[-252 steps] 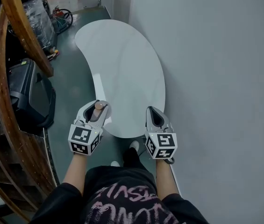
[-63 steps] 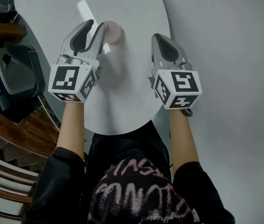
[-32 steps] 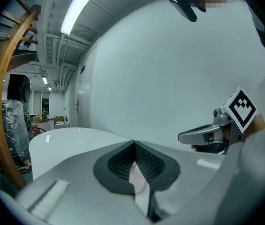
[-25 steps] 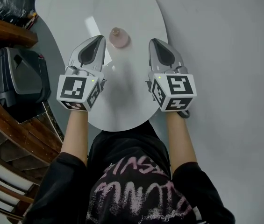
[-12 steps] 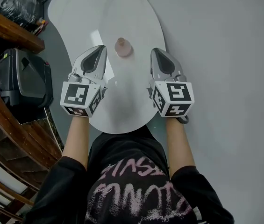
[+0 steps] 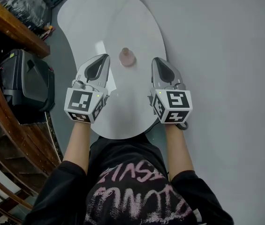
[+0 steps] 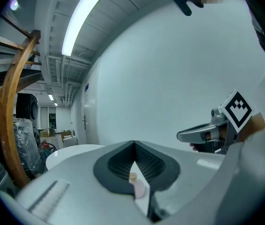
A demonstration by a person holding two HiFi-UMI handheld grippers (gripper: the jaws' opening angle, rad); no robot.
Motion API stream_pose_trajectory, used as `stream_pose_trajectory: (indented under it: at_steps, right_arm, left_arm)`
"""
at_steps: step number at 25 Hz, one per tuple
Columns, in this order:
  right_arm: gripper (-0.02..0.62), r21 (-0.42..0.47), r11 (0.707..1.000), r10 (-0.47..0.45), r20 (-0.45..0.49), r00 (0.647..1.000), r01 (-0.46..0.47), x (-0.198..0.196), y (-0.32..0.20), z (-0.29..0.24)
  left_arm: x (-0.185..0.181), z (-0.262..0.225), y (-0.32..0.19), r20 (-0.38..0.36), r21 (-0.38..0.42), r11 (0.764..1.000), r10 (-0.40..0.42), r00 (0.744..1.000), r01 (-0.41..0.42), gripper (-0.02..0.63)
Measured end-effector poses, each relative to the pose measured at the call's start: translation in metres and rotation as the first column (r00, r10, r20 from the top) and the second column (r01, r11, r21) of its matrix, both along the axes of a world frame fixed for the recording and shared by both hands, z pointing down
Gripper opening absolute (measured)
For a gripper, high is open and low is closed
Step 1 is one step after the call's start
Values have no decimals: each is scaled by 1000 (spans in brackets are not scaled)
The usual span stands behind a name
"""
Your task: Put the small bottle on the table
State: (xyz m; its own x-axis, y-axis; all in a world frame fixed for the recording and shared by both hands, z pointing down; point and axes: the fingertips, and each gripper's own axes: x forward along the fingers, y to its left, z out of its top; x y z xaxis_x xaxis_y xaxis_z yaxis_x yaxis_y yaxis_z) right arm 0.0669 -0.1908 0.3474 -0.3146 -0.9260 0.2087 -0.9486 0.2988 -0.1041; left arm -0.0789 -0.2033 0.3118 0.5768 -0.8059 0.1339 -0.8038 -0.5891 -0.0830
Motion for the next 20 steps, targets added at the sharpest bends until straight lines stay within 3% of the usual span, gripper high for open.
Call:
stream_pose_trajectory:
  at_steps: [20]
  right_arm:
    - [6, 13, 1000, 6, -35, 999, -5, 1, 2, -10]
  left_arm:
    - [-5, -11, 0, -29, 18, 1000, -13, 999, 13, 0]
